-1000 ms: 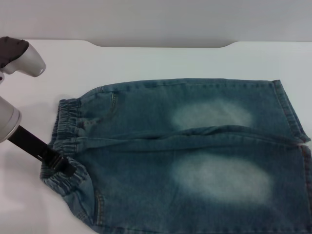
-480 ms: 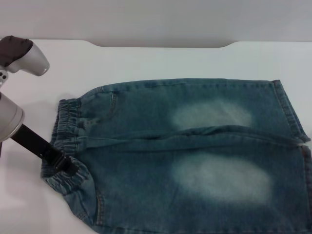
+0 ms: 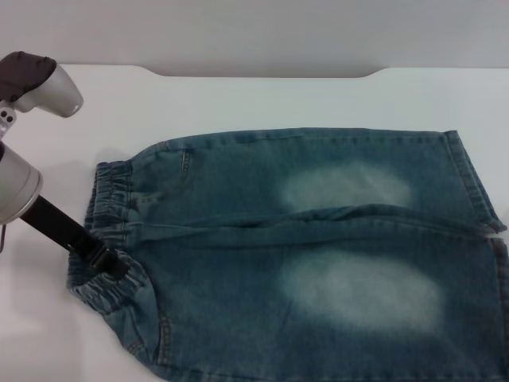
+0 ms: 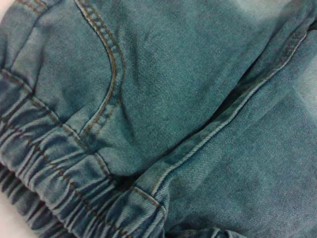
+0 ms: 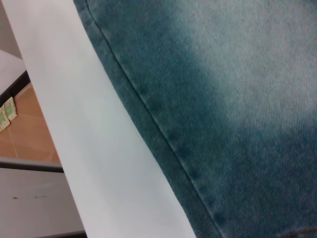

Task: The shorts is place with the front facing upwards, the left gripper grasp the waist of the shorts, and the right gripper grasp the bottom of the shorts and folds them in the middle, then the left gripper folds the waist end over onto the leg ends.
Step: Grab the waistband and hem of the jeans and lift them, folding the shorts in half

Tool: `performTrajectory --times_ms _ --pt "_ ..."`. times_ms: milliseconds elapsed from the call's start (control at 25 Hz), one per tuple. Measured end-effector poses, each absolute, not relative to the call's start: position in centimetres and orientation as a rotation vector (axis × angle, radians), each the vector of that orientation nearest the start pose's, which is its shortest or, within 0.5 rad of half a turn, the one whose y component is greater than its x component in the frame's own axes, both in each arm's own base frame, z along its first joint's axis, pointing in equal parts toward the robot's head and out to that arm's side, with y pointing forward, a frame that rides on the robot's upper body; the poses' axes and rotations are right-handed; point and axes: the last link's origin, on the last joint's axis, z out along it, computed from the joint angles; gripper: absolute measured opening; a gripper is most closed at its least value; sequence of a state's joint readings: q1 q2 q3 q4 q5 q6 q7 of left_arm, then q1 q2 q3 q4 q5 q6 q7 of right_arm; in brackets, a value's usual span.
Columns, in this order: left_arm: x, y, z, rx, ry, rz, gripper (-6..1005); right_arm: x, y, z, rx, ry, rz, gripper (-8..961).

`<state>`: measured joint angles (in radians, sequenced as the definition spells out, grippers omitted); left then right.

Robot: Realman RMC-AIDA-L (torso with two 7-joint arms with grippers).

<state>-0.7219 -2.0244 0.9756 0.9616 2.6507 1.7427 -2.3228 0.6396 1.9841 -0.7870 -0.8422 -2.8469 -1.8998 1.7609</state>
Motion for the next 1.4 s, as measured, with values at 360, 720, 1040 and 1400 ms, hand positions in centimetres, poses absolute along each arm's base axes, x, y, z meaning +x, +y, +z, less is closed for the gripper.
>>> performTrajectory --times_ms 360,720,1040,1400 --pt "-24.0 35.4 2.8 -2.685 -1.289 0.512 38 30.6 29.6 5.2 -3.043 1.038 -0.681 260" --pt "-24.0 35.6 2.7 -2.684 -1.286 0.509 38 30.7 29.6 5.2 -3.046 1.02 -0.68 45" --pt "-24.1 36.5 2.8 -2.643 -1.254 0.464 38 31.2 30.5 5.4 -2.979 0.969 -0.632 25" --pt "-24.0 37.3 2.7 -2.607 -1.214 0.425 38 31.1 31.2 5.4 -2.929 0.902 -0.511 32"
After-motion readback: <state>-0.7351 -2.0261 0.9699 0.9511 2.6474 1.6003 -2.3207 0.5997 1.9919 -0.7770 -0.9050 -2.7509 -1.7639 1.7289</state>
